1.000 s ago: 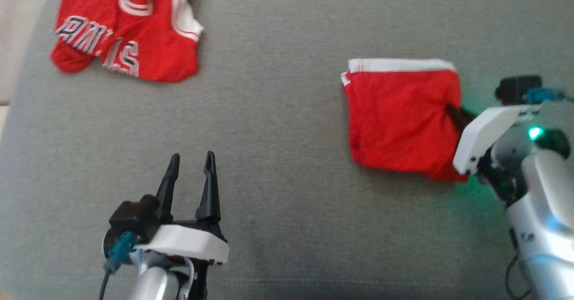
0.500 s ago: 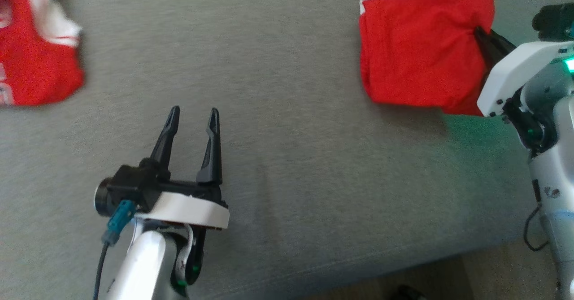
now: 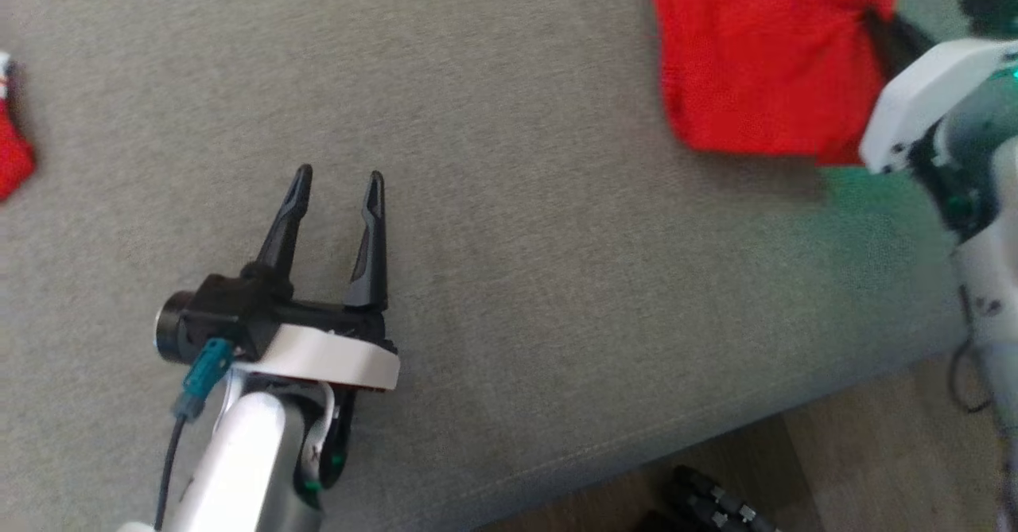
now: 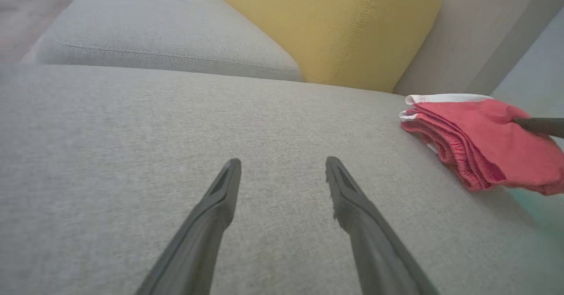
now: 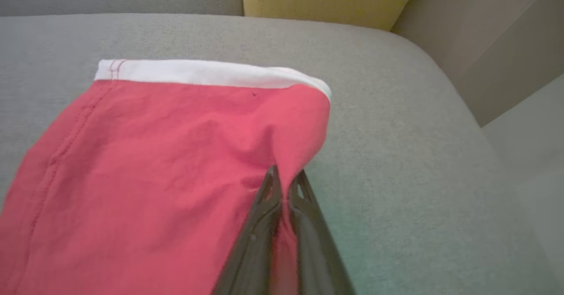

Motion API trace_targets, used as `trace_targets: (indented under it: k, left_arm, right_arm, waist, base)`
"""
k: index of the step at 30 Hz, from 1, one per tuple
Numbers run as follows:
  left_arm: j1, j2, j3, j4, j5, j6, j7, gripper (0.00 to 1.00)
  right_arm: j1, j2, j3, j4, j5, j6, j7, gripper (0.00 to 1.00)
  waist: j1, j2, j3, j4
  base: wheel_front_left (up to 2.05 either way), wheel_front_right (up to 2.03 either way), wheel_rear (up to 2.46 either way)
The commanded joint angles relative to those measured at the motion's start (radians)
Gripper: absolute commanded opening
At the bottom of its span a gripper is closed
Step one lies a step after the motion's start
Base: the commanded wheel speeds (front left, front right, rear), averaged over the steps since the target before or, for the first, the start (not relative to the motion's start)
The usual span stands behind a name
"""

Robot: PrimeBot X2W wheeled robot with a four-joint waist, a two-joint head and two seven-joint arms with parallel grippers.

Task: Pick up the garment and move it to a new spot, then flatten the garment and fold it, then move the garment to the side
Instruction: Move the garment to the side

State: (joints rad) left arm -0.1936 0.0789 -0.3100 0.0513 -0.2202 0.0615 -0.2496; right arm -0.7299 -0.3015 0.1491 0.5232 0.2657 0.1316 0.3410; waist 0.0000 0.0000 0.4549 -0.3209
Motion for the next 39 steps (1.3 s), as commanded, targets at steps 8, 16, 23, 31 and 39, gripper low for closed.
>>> trace_targets:
  k: [8, 16, 23, 31, 39]
  left_arm:
    - [-0.028, 0.004, 0.030, -0.057, 0.002, 0.012, -0.011, 1.00]
    - [-0.020, -0.002, 0.029, -0.072, -0.005, 0.018, -0.012, 1.00]
    - [-0.023, -0.005, 0.030, -0.083, -0.002, 0.019, -0.012, 1.00]
    - [-0.032, -0.005, 0.028, -0.079, 0.002, 0.014, -0.012, 1.00]
    - [-0.033, -0.007, 0.027, -0.073, 0.002, 0.014, -0.012, 1.00]
  right_arm:
    - [-0.099, -0.148, -0.052, 0.044, -0.132, -0.001, -0.003, 0.00]
    - [-0.104, -0.272, -0.074, 0.021, -0.187, -0.001, 0.040, 0.00]
    - [-0.106, -0.295, -0.100, -0.014, -0.205, -0.001, 0.057, 0.00]
    - [-0.105, -0.264, -0.137, 0.007, -0.267, -0.001, 0.018, 0.00]
    - [-0.127, -0.223, -0.180, 0.082, -0.375, -0.001, -0.048, 1.00]
  waist:
    - [0.0000, 0.0000, 0.006, 0.087]
    - [0.0000, 0.0000, 0.011, 0.124]
    - [0.0000, 0.0000, 0.024, 0.125]
    - [0.0000, 0.0000, 0.037, 0.132]
    - [0.0000, 0.0000, 0.036, 0.150]
  base:
    - [0.00, 0.00, 0.00]
    - [0.00, 0.00, 0.00]
    - [0.00, 0.00, 0.00]
    - [0.00, 0.00, 0.00]
    - [0.00, 0.00, 0.00]
